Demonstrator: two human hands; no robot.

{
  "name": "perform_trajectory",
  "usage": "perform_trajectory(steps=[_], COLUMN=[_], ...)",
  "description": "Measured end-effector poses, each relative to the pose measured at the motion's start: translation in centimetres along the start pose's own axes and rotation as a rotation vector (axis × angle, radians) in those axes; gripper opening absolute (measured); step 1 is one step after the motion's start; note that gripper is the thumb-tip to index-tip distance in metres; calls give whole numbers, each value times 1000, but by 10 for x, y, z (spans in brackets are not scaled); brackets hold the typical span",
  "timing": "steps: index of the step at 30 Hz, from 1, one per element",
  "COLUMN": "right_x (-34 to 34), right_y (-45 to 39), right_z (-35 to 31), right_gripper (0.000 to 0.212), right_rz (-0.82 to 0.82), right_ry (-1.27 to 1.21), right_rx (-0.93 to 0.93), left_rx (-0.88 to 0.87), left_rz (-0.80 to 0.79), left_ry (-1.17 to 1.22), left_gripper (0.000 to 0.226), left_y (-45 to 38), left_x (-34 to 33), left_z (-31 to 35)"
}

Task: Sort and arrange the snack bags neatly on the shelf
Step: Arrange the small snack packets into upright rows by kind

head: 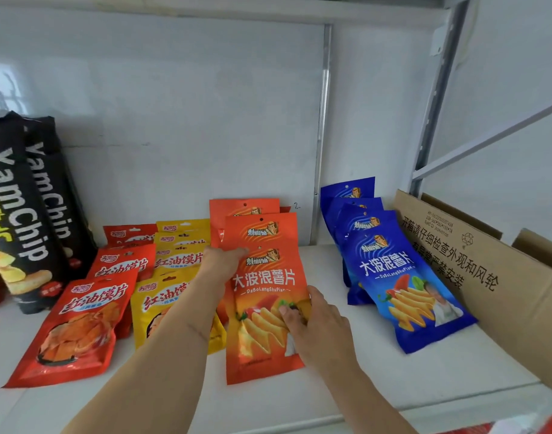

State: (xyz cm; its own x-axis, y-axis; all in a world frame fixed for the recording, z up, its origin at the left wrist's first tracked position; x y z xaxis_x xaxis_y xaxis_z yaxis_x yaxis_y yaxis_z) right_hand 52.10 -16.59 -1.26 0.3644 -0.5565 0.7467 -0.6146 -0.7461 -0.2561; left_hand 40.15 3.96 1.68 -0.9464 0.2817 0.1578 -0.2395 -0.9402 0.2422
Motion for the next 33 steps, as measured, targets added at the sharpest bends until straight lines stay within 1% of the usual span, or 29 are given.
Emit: perform_trajectory(steps=[3,6,10,13,17,20,24,27,30,32,33], right_x=[-1,4,10,11,5,2,11,28,37,35,31], right_y=[0,2,3,2,-6,-8,-13,-23,-29,-26,-24], right_z=[1,1,1,-1,0,-1,9,18,18,17,18], right_gripper=[46,46,60,67,76,76,69,63,55,52,55], right_rz=[22,54,50,-9,-129,-164,-86,-4,56,80,79], right_ry=[-11,10,87,146,127,156,135,196,297,288,271], right_rx=[8,6,-27,-16,-31,-15,-12,-31,-36,-32,-36], left_rx=[22,19,34,23,26,22,46,47,-12,-41,-53], left_rz=[0,-18,-84,-87,-117,-151,-228,-272,-230,-188,-168], left_ry=[-8,-15,-4,-15,-51,-67,9,90,92,60,35], left_gripper=[72,62,40,32,32,34,42,41,46,51,51], left_y=[-2,4,6,5,3,4,5,10,11,11,10], left_x=[-1,-4,-13,-15,-20,-27,-44,-62,-76,-80,-81], left_z=[-4,-4,-7,-8,-10,-10,-14,-16,-16,-14,-13])
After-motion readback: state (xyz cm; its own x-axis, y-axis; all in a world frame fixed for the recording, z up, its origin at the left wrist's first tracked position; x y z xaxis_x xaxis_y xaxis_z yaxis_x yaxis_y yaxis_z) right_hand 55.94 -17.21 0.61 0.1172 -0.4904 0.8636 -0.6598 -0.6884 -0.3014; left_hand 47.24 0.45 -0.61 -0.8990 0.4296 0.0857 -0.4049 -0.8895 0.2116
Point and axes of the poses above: each hand's wrist, its own y-axis away from the middle knuckle, its own x-axis out of the back of the hand, z = x × y, the point moved 8 cm from there along -y, towards the middle knuckle, and after that the axes turned 3 degrees about x, right-handed, at the moved point
